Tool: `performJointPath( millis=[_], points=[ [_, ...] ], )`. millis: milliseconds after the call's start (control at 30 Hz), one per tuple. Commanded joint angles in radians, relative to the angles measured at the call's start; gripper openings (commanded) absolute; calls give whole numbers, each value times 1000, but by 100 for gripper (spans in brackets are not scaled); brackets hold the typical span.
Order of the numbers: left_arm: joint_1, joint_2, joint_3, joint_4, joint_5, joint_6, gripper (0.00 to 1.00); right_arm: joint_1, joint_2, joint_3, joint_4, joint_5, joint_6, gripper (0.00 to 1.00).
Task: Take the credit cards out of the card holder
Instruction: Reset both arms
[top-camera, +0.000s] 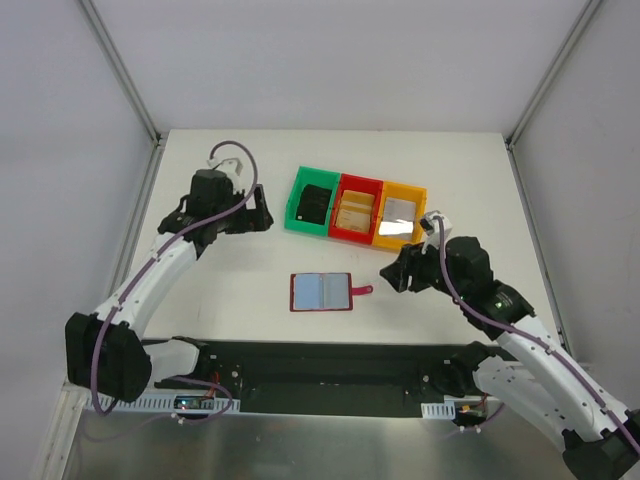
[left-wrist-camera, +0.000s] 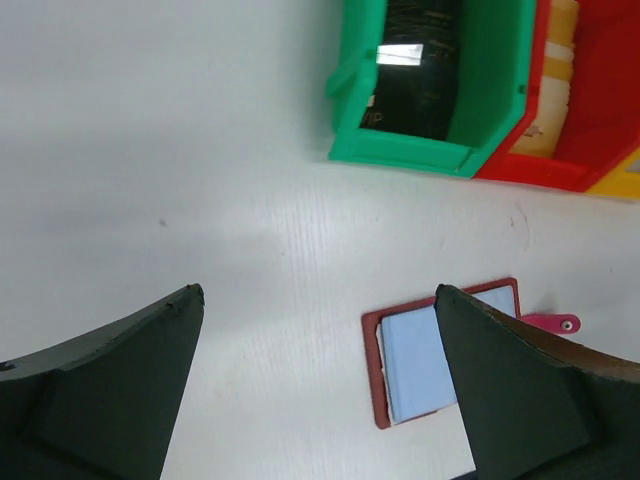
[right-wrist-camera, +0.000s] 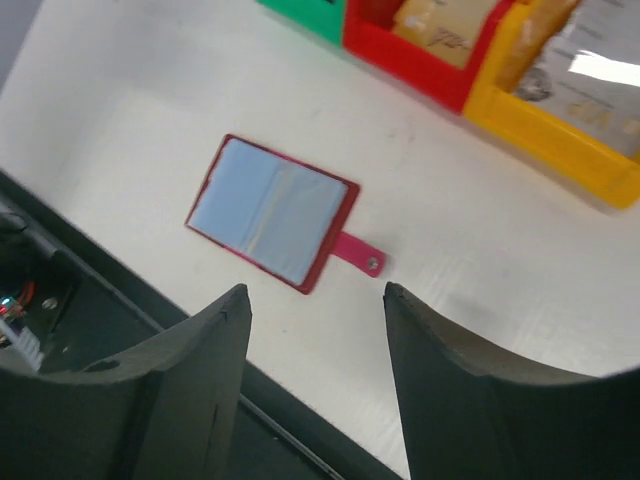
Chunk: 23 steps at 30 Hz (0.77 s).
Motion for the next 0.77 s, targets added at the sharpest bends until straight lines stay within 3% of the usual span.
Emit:
performJointPath(
  millis=[0, 233, 400, 567, 733],
  points=[
    [56, -136, -119, 31, -20, -272, 99, -13, -2, 69, -107, 280, -35, 59],
    [77, -278, -165, -127, -319, -295, 99, -33, 8, 100, -159, 328, -23, 59],
    [77, -260, -144, -153, -195, -289, 99, -33, 5, 109, -137, 323, -35, 60],
    [74, -246, -173, -156, -246, -319, 99, -33, 19, 111, -101, 242, -31, 60],
    [74, -249, -182, -155, -256, -295, 99, -33, -1, 111, -81, 275, 17, 72]
  ],
)
